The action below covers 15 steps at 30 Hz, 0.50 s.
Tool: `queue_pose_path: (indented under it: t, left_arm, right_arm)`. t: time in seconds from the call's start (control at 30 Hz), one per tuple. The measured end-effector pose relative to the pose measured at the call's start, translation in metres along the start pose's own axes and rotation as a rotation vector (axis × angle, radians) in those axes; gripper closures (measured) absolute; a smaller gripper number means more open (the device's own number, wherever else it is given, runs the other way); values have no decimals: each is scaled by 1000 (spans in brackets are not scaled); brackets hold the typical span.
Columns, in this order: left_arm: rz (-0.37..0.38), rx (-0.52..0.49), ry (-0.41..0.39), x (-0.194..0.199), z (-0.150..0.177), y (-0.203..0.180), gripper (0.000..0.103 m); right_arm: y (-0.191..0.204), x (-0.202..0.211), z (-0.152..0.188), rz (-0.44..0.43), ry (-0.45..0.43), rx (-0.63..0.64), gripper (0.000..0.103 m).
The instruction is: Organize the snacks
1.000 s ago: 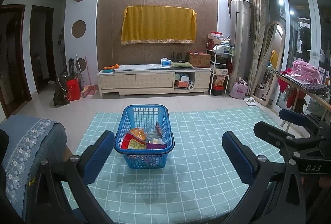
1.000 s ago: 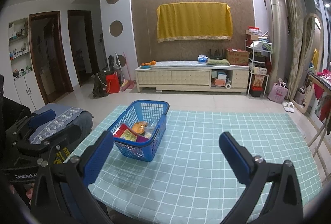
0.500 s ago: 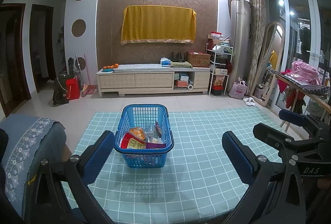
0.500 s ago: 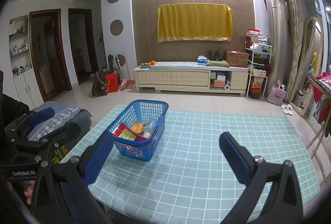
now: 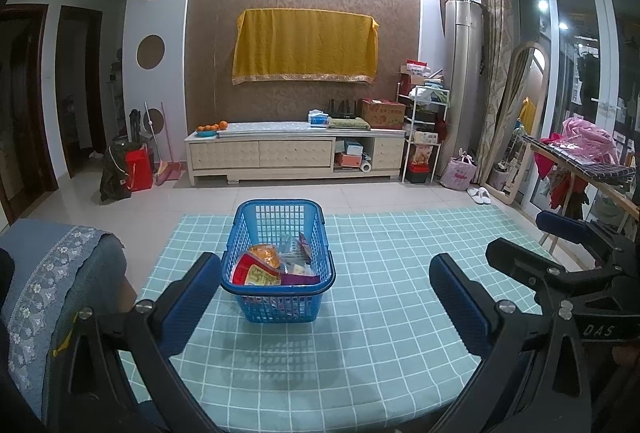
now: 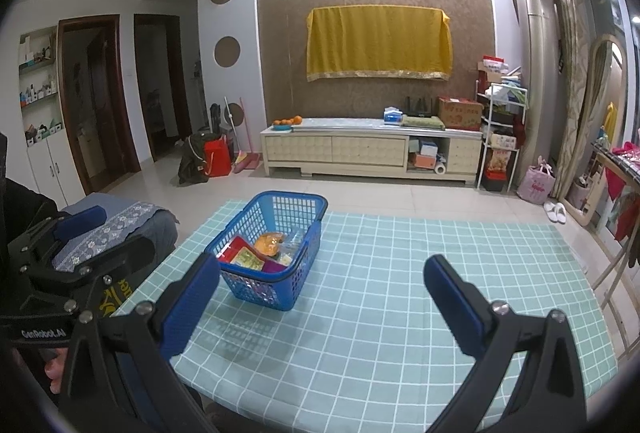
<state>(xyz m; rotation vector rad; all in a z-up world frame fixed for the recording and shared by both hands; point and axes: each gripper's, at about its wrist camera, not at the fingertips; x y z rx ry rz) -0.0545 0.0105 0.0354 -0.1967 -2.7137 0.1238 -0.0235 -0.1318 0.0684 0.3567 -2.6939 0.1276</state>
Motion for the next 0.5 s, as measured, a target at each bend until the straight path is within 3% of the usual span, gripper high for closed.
queue_pose_path:
  t: [0.5]
  left_arm:
    - [3, 3, 8, 0, 1, -1, 0]
  right_arm:
    - [-1, -1, -2, 0, 4, 6, 0]
Point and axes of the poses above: each gripper's, at about its wrist camera, not at the fingertips, and x roughly against the way its jaws point, y to its left, z to its underside, and after that the axes turned 10 degrees about z, right-handed
